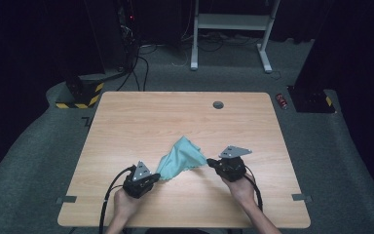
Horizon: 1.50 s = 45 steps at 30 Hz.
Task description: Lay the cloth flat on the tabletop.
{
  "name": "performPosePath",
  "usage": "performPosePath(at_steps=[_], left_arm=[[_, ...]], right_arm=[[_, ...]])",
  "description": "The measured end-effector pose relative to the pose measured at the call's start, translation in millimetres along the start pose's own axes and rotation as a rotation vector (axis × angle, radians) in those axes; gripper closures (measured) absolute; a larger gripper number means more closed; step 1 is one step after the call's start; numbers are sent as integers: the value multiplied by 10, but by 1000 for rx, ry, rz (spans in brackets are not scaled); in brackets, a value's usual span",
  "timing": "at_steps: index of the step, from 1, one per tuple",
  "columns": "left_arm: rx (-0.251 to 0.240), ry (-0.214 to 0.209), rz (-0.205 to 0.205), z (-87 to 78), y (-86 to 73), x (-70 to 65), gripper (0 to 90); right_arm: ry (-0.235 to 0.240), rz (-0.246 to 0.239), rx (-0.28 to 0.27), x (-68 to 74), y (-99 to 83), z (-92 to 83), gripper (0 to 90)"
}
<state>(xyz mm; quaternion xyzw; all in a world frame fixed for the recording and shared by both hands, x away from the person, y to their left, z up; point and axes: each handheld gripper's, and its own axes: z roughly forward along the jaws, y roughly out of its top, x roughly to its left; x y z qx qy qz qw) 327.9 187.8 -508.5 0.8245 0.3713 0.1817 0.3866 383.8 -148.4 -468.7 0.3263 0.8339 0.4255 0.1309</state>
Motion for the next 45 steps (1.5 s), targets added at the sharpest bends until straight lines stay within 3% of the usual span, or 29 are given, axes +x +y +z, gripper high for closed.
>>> performPosePath(at_steps=[5,7,15,16,17,20,21,22,26,32,38,40,45], left_arm=[[-31,-13,0,-141,-26,-14,883],[-23,-19,20,-157,-28,-65,883],[64,-46,80,-70,-183,-308,839],[62,-53,69,-72,-183,-318,786],[60,-51,66,-79,-174,-314,786],[16,1,33,-93,-85,-259,626],[4,27,19,-75,-45,-231,546],[-3,49,5,-41,-3,-197,546],[10,95,-73,217,145,-16,483],[7,167,-114,438,258,111,443],[28,213,-85,555,244,108,412],[19,214,-94,554,228,110,408],[23,200,-137,554,221,143,389]], right_arm=[[-29,30,-19,-73,-106,-264,899],[-26,26,-8,-53,-155,-323,899],[-24,-25,119,129,-462,-332,893],[-23,-20,131,122,-489,-311,833],[-23,-20,131,122,-489,-311,833],[-22,-18,106,96,-424,-301,748],[-24,-33,88,103,-312,-266,706],[-24,-33,88,103,-312,-266,706],[-36,-68,85,98,-36,-21,657],[-21,-19,121,-13,250,492,595],[-38,100,143,-217,260,806,591],[-52,96,168,-236,234,847,603],[-14,75,215,-202,212,893,768]])
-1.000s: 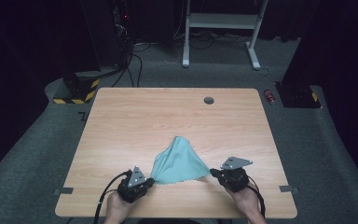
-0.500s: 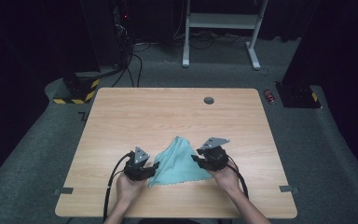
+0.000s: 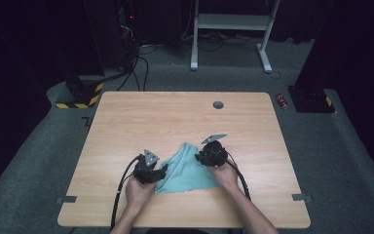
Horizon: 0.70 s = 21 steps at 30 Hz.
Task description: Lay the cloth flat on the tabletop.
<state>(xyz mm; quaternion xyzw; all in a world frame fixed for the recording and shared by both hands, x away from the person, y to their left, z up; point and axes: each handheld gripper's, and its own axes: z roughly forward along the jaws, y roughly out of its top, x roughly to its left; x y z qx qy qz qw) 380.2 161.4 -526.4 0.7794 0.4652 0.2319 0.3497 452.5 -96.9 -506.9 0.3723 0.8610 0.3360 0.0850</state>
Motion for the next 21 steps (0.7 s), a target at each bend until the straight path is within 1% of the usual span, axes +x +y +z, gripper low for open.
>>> performPosePath(at_steps=[1,2,3,5,6,9,10,11,12,14,16,17,18,19,21], left_arm=[[3,-8,-13,5,1,18,375],[4,-20,-31,10,2,32,375],[5,-20,-36,10,2,36,369],[4,-13,-28,9,1,28,365],[4,-12,-32,11,1,29,362],[9,-10,-36,11,2,35,344],[10,-9,-36,11,2,36,342],[10,-9,-36,11,2,36,342],[10,-9,-36,11,2,36,342],[10,-10,-36,11,2,36,342],[9,-10,-36,11,2,36,342],[10,-9,-36,10,1,35,342],[10,-9,-37,11,1,35,342],[10,-9,-37,11,1,35,342],[9,-9,-36,11,2,36,342]], right_arm=[[13,-11,-14,10,-2,4,870],[13,-11,-14,10,-2,4,870],[22,-7,-23,15,-3,5,887],[23,-17,-28,22,2,-10,893],[21,-17,-32,34,5,-36,893],[23,-27,-62,64,25,-183,892],[20,-47,-84,94,33,-278,892],[20,-47,-84,94,33,-278,892],[19,-56,-90,116,33,-314,892],[9,-94,-89,189,29,-367,892],[-11,-167,-81,317,11,-405,891],[-12,-206,-74,390,-5,-417,891],[-9,-227,-68,447,-22,-421,890],[0,-268,-59,530,-48,-420,890],[18,-310,-43,643,-93,-404,890]])
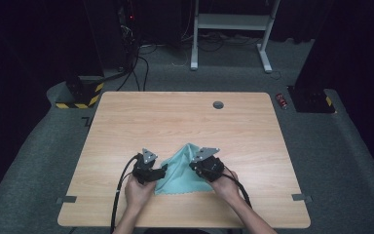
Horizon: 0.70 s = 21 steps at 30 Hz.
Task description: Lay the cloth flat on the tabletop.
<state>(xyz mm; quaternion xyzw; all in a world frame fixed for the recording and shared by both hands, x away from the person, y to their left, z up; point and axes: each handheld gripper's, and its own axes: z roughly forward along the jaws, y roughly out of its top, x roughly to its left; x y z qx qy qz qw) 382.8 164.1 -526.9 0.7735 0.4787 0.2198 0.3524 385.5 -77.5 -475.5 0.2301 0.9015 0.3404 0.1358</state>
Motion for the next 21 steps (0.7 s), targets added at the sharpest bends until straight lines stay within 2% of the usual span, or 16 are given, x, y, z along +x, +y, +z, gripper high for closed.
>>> performPosePath(at_steps=[2,4,8,10,11,13,15,18,21], left_arm=[[1,0,0,-1,0,0,342],[1,-1,0,-1,0,0,342],[0,0,0,0,0,0,342],[1,0,0,0,0,0,342],[1,0,1,-1,0,1,342],[0,0,-1,0,0,0,342],[0,0,0,0,0,0,342],[0,0,-2,0,0,-1,341],[0,-1,-2,0,0,-1,341]], right_arm=[[14,-29,13,76,-17,39,889],[29,-32,28,110,-45,94,881],[56,-16,66,123,-108,177,772],[53,1,49,104,-127,139,718],[52,26,27,77,-131,96,710],[33,80,-22,-20,-136,-9,704],[-8,135,-54,-141,-143,-91,707],[-67,199,-62,-299,-151,-136,727],[-103,219,-32,-383,-132,-83,730]])
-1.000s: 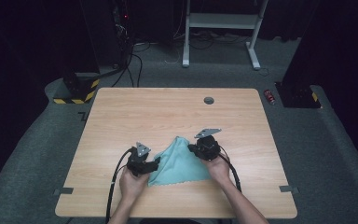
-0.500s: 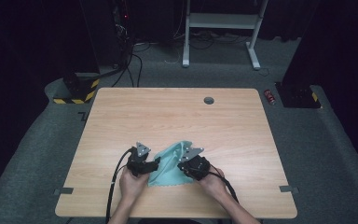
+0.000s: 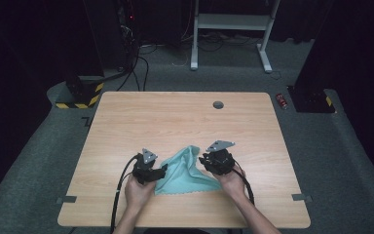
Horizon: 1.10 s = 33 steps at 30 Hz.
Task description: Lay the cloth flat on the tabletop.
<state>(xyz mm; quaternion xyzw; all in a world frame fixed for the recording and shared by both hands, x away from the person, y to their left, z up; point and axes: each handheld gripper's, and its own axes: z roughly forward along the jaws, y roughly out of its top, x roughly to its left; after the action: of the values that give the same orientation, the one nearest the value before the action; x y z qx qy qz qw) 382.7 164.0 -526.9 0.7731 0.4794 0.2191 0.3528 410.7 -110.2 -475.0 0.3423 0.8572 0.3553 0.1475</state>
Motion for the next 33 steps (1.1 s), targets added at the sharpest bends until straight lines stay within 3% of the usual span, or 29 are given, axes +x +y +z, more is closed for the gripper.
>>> performPosePath(at_steps=[3,8,12,14,17,19,26,29,33], left_arm=[[0,1,0,0,0,0,341],[1,1,0,0,0,1,340],[1,1,-1,0,1,2,336],[1,1,-1,0,0,1,336],[2,1,-1,0,0,2,336],[1,2,-1,0,0,1,336],[1,1,-1,0,0,1,336],[1,2,-1,0,0,1,336],[1,2,-1,0,0,1,337]], right_arm=[[-16,-12,19,12,58,130,676],[13,-23,18,130,256,336,635],[41,-98,42,356,368,522,608],[62,-122,88,451,373,634,588],[49,-177,117,525,358,685,581],[70,-140,100,478,371,608,587],[55,-47,7,209,352,209,704],[35,-25,24,129,282,191,703],[12,-19,54,136,201,305,628]])
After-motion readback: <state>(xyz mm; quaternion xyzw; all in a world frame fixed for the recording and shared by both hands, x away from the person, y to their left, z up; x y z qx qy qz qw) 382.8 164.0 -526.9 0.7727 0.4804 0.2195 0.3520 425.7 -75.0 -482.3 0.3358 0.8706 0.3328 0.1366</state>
